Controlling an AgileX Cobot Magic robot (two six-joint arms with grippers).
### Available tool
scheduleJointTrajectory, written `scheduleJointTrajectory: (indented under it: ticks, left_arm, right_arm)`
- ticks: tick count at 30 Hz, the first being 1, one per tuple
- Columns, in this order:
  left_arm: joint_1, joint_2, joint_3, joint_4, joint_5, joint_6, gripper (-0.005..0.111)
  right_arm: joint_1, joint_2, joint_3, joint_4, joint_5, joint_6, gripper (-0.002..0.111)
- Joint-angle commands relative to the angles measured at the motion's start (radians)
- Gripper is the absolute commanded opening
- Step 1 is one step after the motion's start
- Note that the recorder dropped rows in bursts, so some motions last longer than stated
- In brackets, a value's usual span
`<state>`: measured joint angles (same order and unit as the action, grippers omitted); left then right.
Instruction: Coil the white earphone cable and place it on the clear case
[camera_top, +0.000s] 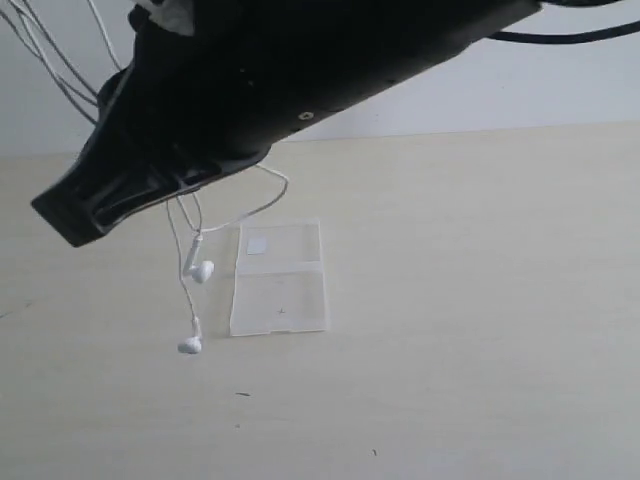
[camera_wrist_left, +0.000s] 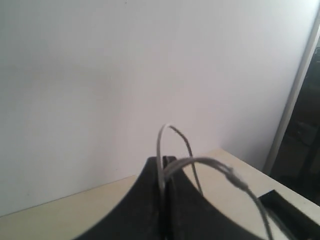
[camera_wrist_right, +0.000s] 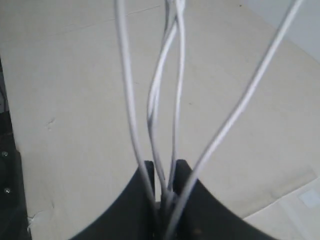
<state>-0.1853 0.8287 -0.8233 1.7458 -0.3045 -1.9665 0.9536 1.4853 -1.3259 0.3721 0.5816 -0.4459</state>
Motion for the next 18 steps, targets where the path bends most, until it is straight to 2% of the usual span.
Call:
scheduleJointTrajectory:
  ticks: [1,5,9,14,18]
  left_arm:
    - [0.003,-0.003,0.023,-0.001,0.01,-0.008,0.0]
    - [0.003,-0.003,0.048,-0.001,0.008,-0.008,0.0]
    - [0.003,-0.003,0.095,-0.001,0.002,-0.008,0.0]
    - [0.003,-0.003,0.146,-0.001,-0.066,-0.031,0.0]
    - [0.003,-0.003,0.191,-0.001,-0.1,-0.033,0.0]
  right_arm:
    - [0.0,-0.061,-0.008,-0.04,0.021,0.03,0.0]
    - [0.0,-0.102,-0.008,-0.054,0.06,0.049,0.0]
    - [0.0,-0.14,-0.008,-0.152,0.127,0.121,0.0]
    - [0.0,-0.183,-0.008,-0.256,0.183,0.188,0.0]
    - [0.0,-0.207,-0.008,-0.259,0.198,0.188,0.0]
